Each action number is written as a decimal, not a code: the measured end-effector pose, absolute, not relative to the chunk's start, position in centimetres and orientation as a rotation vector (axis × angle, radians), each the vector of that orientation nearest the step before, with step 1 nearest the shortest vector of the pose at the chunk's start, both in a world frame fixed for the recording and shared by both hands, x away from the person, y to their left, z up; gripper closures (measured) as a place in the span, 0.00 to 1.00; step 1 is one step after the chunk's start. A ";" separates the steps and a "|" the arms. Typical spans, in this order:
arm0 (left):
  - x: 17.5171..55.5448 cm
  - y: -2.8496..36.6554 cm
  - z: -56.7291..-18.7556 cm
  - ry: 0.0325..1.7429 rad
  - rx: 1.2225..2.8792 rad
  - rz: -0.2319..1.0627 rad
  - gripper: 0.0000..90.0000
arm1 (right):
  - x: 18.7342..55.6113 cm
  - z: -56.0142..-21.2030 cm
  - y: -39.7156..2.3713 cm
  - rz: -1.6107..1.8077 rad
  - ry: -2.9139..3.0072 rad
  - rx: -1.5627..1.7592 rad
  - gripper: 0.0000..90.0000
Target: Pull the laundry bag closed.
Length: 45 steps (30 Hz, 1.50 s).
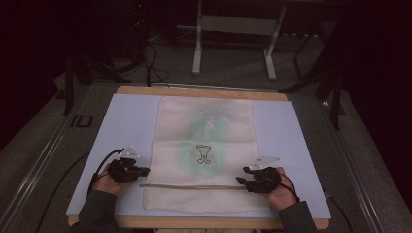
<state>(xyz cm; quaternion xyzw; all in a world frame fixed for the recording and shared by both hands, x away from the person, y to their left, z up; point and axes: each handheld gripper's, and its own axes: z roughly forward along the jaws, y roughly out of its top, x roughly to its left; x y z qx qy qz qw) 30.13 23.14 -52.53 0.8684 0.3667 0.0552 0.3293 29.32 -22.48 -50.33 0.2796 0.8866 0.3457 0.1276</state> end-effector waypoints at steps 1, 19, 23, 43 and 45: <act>30.1 23.1 -52.5 0.957 2.266 0.142 1.00 | 29.3 -50.3 -22.4 1.008 2.581 0.813 0.58; 30.2 23.1 -52.3 0.915 2.221 0.108 1.00 | 28.8 -50.4 -20.3 1.014 2.622 0.740 0.58; 30.4 22.9 -52.6 0.918 2.227 0.099 1.00 | 28.7 -50.4 -19.7 1.034 2.631 0.721 0.57; 30.5 22.8 -52.7 0.915 2.245 0.116 1.00 | 28.0 -50.4 -17.0 1.084 2.673 0.642 0.61; 30.5 22.8 -52.7 0.914 2.244 0.114 1.00 | 27.8 -50.4 -16.6 1.098 2.677 0.641 0.63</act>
